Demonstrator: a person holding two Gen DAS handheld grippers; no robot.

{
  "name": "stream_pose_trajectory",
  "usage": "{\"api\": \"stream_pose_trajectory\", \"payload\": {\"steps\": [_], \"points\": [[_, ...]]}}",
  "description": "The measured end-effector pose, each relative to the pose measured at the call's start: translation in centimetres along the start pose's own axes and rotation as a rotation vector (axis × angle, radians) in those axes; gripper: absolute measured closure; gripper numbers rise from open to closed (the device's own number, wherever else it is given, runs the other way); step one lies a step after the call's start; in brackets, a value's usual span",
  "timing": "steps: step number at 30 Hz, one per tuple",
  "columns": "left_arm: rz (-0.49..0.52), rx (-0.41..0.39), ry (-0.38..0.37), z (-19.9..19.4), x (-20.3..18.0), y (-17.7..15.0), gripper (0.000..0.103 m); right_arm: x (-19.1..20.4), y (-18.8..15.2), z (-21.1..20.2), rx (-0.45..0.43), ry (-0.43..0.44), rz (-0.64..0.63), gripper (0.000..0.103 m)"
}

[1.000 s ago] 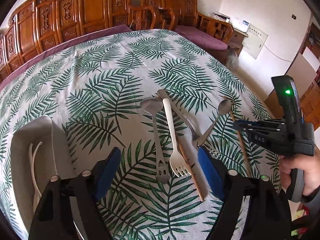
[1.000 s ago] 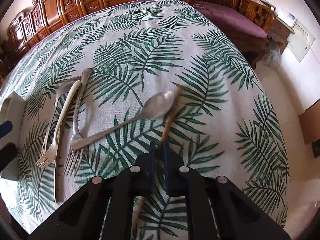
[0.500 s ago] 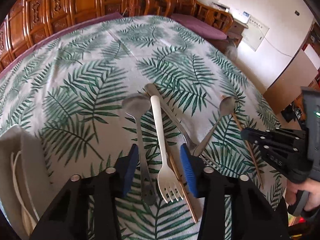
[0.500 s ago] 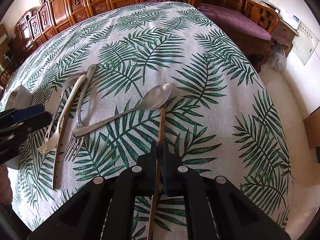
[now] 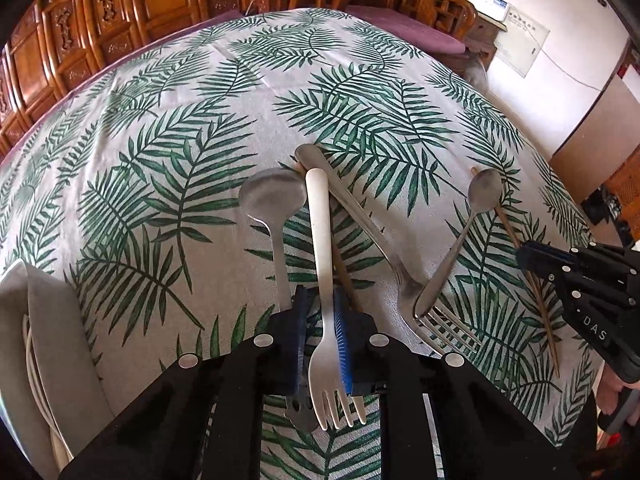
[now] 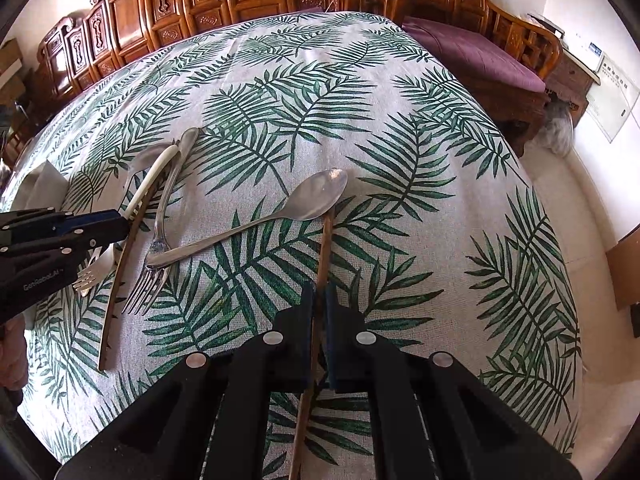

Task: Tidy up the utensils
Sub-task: 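Lower the left gripper onto a white plastic fork and grasp it, then carry the white fork into the tray and open the left gripper while the right gripper carries the chopstick over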

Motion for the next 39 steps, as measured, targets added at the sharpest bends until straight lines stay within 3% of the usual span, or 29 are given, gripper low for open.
{"api": "stream_pose_trajectory", "payload": {"steps": [3,6,9,22,31,39], "points": [[0.030,0.006,0.024,0.2,-0.3,0.2,0.089,0.0,0.0,0.0,0.004,0.000,0.001,0.096],[0.033,0.008,0.041,0.2,-0.3,0.3,0.097,-0.1,-0.1,-0.2,0.011,0.006,0.000,0.097],[0.012,0.000,0.023,-0.4,-0.1,-0.1,0.097,-0.6,-0.4,-0.3,0.021,0.007,0.014,0.097],[0.014,-0.128,-0.010,-8.2,-1.0,-1.0,0.097,-3.0,-0.1,-4.1,-0.033,-0.005,0.071,0.097],[-0.005,-0.199,-0.016,-14.0,0.5,-2.7,0.097,0.8,1.5,-8.3,-0.115,0.025,0.019,0.097],[-0.022,-0.247,0.015,-18.1,2.8,-4.6,0.097,7.1,2.5,-10.8,-0.149,0.093,-0.063,0.097]]}}
Point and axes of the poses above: each gripper's, at about its wrist camera, not at the fingertips, and z roughly the way its jaws point, x to its left, y to its top, the point moved 2 cm from there along z, roughly the way its jaws point, and after that the axes turned 11 degrees about -y, right-handed, at the moved point
